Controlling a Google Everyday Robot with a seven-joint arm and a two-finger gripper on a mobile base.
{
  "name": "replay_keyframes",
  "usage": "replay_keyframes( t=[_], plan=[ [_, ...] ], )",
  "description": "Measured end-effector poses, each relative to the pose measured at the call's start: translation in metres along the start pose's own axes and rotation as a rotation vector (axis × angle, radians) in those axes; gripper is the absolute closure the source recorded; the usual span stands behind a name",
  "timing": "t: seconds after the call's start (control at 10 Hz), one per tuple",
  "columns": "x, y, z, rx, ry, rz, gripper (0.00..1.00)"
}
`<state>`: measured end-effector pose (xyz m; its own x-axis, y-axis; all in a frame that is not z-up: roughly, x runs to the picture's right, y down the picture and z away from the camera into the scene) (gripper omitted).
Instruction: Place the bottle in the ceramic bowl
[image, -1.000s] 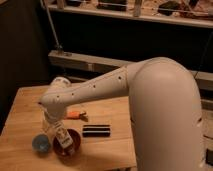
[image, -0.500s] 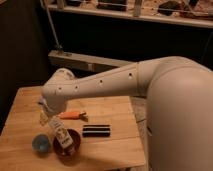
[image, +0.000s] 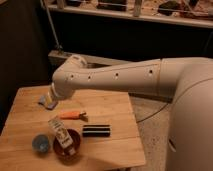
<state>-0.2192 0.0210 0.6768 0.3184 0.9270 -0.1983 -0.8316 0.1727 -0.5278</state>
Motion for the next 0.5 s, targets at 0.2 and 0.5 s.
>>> replay_keyframes(
  t=[0.2,0.5],
  plan=[
    [-0.02,-0.034,-0.003,0.093,-0.063,0.164,0.31],
    [-0.031,-0.055,-0.003,0.133,-0.113,0.398,0.31]
  ],
)
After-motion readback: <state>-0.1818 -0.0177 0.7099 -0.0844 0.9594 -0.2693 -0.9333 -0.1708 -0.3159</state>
